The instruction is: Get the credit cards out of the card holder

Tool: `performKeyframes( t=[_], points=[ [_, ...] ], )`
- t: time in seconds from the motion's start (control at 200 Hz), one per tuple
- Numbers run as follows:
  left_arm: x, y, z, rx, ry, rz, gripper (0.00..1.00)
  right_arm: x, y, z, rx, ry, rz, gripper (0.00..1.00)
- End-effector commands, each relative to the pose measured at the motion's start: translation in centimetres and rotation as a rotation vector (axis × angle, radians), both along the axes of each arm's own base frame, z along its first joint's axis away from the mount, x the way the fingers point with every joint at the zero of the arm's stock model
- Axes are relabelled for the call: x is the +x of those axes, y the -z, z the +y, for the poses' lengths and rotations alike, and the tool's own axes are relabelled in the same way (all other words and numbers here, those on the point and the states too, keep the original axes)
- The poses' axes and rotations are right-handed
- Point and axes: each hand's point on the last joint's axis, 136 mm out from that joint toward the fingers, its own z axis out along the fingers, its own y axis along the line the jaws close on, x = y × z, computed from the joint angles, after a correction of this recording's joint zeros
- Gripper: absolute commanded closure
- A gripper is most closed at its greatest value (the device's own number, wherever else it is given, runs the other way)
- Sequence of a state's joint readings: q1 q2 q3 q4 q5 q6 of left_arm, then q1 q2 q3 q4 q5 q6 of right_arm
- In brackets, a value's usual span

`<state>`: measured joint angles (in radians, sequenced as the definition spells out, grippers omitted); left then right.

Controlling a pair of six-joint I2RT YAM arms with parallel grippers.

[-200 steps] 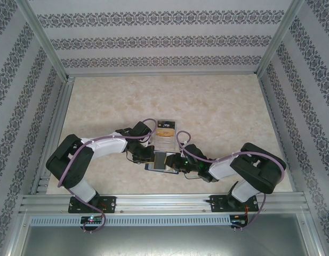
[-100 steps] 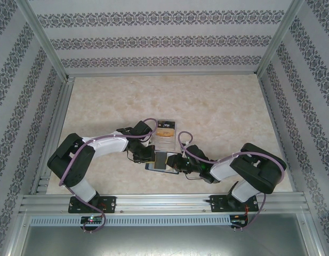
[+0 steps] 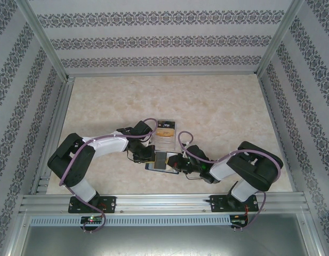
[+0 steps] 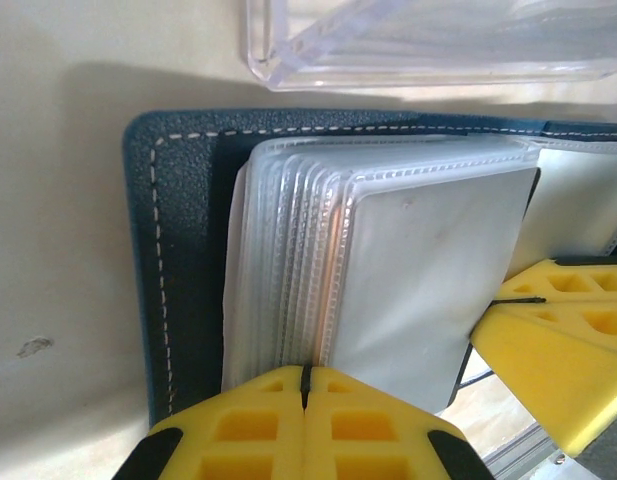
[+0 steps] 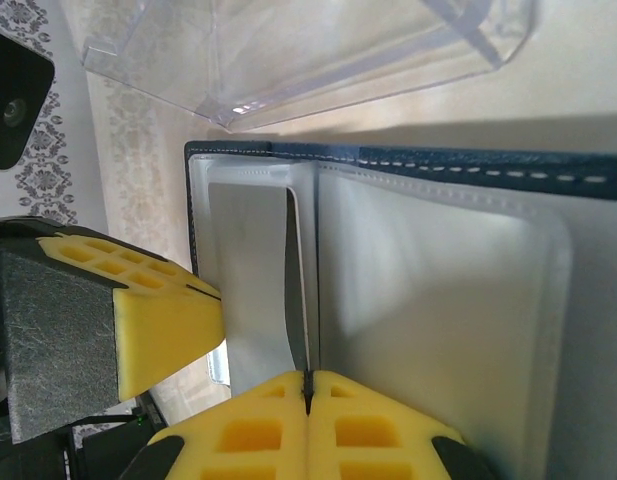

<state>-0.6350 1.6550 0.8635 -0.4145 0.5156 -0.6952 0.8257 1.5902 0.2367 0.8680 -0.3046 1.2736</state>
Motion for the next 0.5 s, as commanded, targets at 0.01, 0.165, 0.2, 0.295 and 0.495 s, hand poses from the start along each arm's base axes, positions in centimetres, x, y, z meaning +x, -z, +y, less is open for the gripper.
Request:
performKeyframes(
  t=[0.01,0.165,0.2,0.295,0.495],
  points=[
    [-2.5,3.81,3.62,0.211,0.0,0.092,1.0,-0.4,1.28,-1.53,-0.041,0.026,0.031,1.0],
    [-2.47,3.8,3.65,0.216,0.001,0.09,1.0,-0.54,1.35,-2.01,-0.044,0.032,0.033,1.0],
    [-2.45,3.79,3.66,0.217,0.002,0.089,1.0,-0.54,1.34,-2.07,-0.044,0.033,0.034,1.0],
    [-2.42,3.8,3.6,0.216,0.004,0.09,1.0,-0.57,1.33,-2.1,-0.046,0.03,0.033,1.0],
    [-2.25,3.62,3.33,0.206,0.01,0.087,1.0,-0.2,1.24,-1.32,-0.042,0.009,0.033,0.81]
  ],
)
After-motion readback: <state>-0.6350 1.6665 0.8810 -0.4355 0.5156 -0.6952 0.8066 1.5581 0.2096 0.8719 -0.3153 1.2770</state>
